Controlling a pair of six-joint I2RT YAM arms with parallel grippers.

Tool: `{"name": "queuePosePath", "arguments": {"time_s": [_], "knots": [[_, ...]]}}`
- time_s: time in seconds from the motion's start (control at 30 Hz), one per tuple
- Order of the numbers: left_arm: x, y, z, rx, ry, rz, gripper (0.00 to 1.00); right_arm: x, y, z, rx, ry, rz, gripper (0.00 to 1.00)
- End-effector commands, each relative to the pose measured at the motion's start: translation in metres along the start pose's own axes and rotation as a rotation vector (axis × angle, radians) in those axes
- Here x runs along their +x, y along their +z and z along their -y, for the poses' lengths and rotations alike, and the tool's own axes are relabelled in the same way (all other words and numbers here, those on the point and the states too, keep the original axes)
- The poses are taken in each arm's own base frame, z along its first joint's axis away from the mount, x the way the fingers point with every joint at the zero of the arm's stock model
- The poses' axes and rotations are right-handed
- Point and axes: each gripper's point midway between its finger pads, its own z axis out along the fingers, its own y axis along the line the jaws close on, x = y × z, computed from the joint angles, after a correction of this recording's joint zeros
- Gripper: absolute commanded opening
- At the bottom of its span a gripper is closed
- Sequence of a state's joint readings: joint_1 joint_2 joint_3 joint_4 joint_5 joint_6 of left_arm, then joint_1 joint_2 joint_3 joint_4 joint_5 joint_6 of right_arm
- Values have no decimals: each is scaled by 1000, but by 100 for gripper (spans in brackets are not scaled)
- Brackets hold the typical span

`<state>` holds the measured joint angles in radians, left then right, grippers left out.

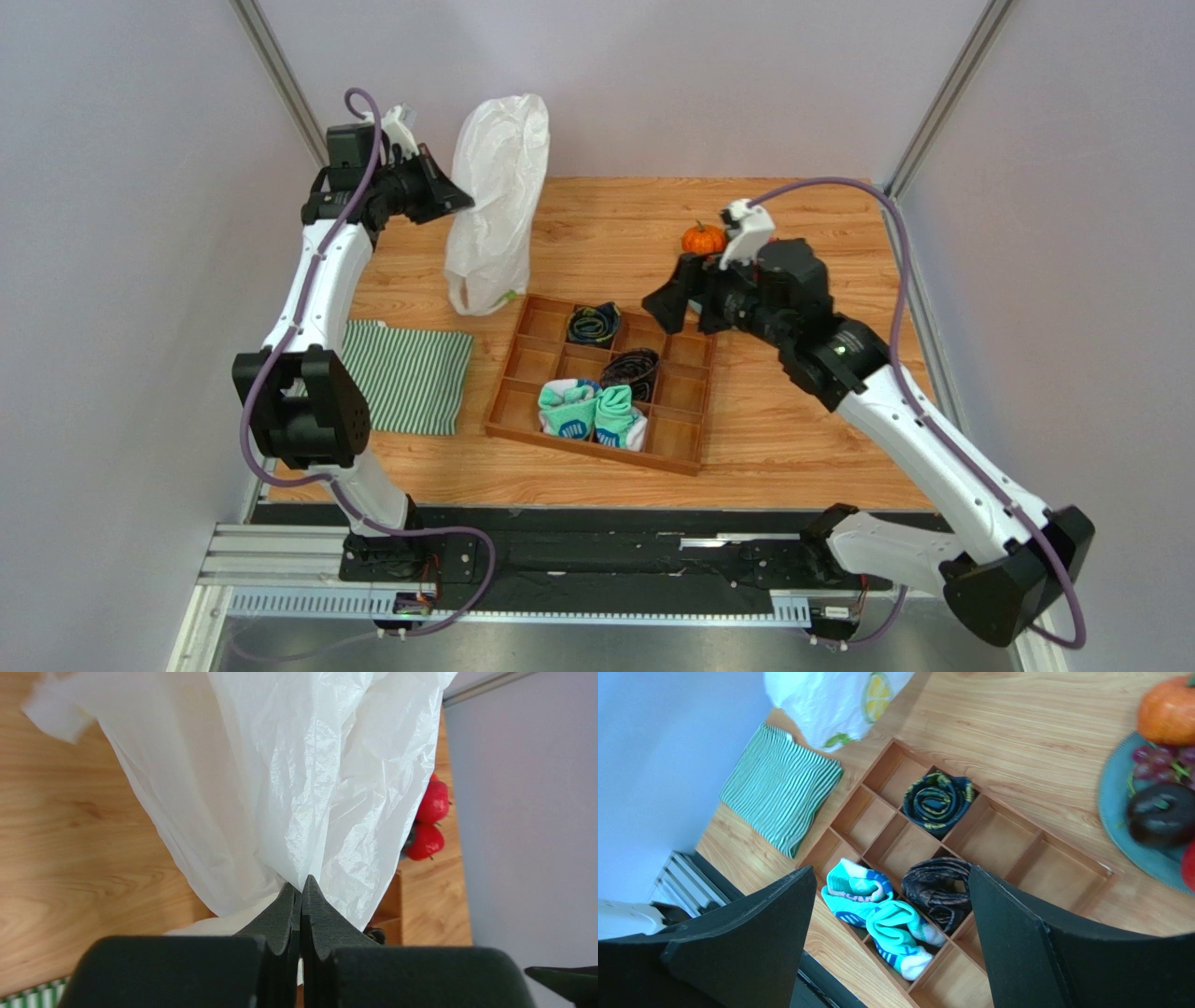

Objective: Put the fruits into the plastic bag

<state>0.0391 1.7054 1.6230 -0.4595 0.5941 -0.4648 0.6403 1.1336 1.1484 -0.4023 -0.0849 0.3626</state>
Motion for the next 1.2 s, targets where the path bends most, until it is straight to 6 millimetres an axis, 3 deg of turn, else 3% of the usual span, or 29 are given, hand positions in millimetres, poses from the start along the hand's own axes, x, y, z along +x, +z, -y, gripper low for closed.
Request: {"name": "queuePosePath", "arguments": {"time_s": [0.0,0.23,0.3,0.33,0.37,0.43,0.47,0.57,0.77,1.1,1.17], "knots": [[4,-2,27,143,-152,-9,0,-31,21,-38,26,-161,91,87],[7,-5,32,168,-199,20,0,-23,70,-108,-24,-383,114,89],[8,-6,33,175,-219,22,0,-10,94,-114,-5,-452,79,90],[6,-8,36,185,-216,32,0,-21,97,-124,2,-454,108,90],[6,-8,37,191,-219,33,0,-8,114,-123,17,-474,77,90],[6,-9,39,194,-221,36,0,-16,126,-127,42,-472,94,91],[5,-11,40,197,-218,41,0,-4,142,-123,65,-482,68,91],[5,-13,42,207,-226,45,0,-1,168,-118,126,-531,66,92],[4,-16,46,220,-226,49,0,4,203,-94,302,-610,53,95],[4,-18,51,245,-230,46,0,-5,225,-43,505,-601,73,95],[3,-18,52,250,-231,47,0,-3,228,-36,504,-592,63,89]]}}
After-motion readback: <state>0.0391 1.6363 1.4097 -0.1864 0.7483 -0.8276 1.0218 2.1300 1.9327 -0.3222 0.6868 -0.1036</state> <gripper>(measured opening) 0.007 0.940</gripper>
